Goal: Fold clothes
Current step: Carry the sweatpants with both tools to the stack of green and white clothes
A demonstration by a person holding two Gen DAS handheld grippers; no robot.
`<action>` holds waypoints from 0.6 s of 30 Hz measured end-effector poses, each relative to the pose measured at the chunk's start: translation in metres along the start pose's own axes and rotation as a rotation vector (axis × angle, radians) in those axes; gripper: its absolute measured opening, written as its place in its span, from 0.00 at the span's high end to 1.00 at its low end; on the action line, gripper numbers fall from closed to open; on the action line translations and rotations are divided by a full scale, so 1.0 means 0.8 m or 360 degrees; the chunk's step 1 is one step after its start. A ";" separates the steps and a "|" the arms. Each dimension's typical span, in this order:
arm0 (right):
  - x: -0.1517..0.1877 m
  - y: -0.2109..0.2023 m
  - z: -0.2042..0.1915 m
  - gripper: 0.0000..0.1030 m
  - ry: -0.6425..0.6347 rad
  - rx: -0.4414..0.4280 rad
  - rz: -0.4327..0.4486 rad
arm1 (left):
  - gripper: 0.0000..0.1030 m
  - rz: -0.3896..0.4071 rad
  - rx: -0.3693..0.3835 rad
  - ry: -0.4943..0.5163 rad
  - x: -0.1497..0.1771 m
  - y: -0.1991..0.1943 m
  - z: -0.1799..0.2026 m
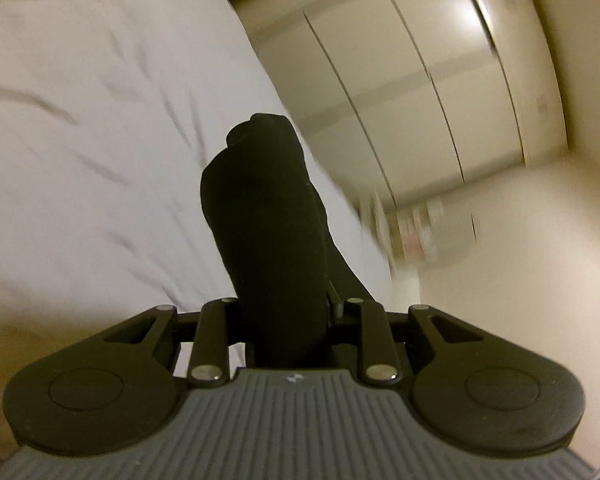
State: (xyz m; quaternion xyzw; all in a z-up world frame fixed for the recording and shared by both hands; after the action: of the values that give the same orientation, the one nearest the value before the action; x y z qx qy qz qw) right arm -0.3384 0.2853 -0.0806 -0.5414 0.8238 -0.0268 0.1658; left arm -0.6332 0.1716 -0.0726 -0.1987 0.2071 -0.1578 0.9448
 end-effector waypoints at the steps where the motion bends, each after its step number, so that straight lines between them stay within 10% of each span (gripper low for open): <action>1: 0.010 0.033 -0.019 0.78 -0.0018 -0.0036 -0.0073 | 0.78 0.0063 -0.0018 -0.0025 -0.024 -0.022 -0.015; 18: 0.108 0.634 -0.215 0.78 -0.0123 -0.0193 -0.0530 | 0.78 0.0423 -0.0151 -0.0077 -0.561 -0.157 -0.241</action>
State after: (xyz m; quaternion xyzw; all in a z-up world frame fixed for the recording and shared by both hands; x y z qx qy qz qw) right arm -0.8691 0.3934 -0.0525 -0.6799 0.7160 0.0167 0.1577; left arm -1.1360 0.1729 -0.0305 -0.2177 0.2161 -0.0165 0.9516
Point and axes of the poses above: each gripper's, at about its wrist camera, not at the fingertips, and y roughly the way its jaws point, z to its right, x to its underside, the point moved 10 cm from there along y, roughly the way its jaws point, and after that the axes turned 3 degrees about -x, right-handed, at the moved point
